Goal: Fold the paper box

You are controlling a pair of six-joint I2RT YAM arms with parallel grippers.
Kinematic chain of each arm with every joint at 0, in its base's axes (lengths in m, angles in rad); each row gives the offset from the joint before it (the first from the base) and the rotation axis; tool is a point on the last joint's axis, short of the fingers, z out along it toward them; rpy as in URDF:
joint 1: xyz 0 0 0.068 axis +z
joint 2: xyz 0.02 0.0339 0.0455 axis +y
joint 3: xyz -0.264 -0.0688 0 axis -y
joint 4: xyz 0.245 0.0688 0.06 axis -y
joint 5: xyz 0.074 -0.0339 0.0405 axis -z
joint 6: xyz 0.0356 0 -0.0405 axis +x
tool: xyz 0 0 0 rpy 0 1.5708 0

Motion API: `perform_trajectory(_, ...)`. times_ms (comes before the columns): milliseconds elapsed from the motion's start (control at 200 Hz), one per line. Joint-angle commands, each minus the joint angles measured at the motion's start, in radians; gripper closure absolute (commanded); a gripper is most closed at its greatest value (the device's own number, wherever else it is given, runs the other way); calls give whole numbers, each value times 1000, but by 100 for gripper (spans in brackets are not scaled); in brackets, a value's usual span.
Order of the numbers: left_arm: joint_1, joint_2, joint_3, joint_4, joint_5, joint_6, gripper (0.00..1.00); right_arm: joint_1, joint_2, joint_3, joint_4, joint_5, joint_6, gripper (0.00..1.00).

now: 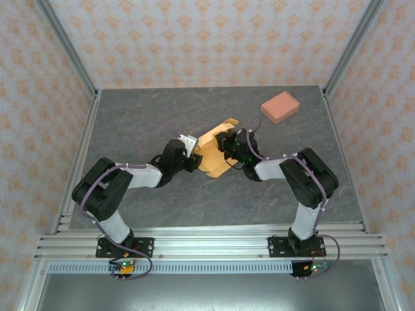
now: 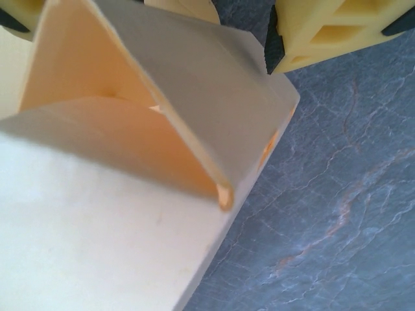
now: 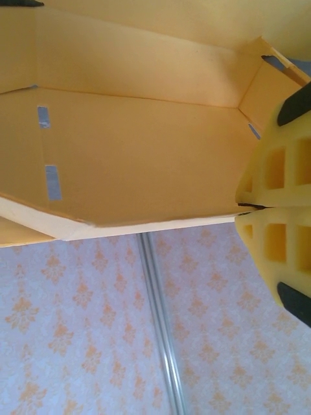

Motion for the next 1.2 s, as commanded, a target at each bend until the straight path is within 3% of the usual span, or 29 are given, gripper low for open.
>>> perform_trajectory(0, -5, -5, -27, 91, -46, -41, 47, 21, -41, -5, -43, 110, 71, 100)
perform_trajectory(285, -3, -3, 34, 30, 2, -22, 47, 51, -170, 53, -331, 227, 105, 100)
perform_trajectory(501, 10, 6, 67, 36, 85, -9, 48, 42, -134, 151, -513, 227, 81, 100)
perform_trajectory(711, 74, 72, 40, 153, 242, -90, 49, 26, -31, 177, -449, 188, 36, 100)
perform_trajectory(916, 76, 103, 35, 186, 184, -100, 51, 21, 18, 148, -392, 193, 33, 100)
perform_trajectory(1196, 58, 128, 70, 162, 191, -71, 52, 30, 33, 125, -356, 173, 79, 100)
